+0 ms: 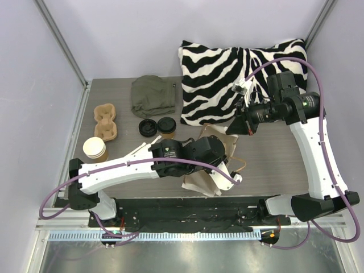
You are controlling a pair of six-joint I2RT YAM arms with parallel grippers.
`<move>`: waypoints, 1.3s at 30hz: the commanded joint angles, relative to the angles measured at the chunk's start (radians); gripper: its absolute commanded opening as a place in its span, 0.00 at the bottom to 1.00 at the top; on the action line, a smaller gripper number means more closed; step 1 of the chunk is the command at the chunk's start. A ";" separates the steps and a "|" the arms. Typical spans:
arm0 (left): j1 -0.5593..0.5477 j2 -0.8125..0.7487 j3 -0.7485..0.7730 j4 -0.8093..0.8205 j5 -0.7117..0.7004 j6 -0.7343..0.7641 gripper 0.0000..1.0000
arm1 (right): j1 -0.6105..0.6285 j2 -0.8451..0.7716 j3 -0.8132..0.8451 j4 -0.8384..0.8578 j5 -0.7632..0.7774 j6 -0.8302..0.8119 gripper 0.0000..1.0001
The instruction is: Pack the takeout coffee
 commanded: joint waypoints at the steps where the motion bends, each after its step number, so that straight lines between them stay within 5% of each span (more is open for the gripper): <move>1: 0.000 -0.042 0.032 0.005 -0.018 -0.038 0.01 | 0.010 -0.030 0.014 -0.049 -0.055 0.021 0.01; 11: 0.017 -0.102 -0.181 0.177 0.006 -0.073 0.01 | 0.021 -0.027 -0.050 -0.067 -0.095 0.009 0.01; 22: -0.011 -0.041 0.115 -0.225 0.155 -0.262 0.01 | 0.071 -0.012 -0.027 -0.078 -0.130 0.050 0.01; 35: -0.022 -0.149 -0.167 -0.032 0.092 -0.239 0.00 | 0.241 -0.047 -0.061 0.097 0.230 0.133 0.01; 38: -0.025 -0.159 -0.177 -0.018 0.100 -0.257 0.00 | 0.263 -0.048 -0.057 0.118 0.275 0.142 0.20; 39: -0.026 -0.157 -0.177 -0.020 0.101 -0.259 0.00 | 0.275 -0.047 -0.053 0.135 0.305 0.150 0.35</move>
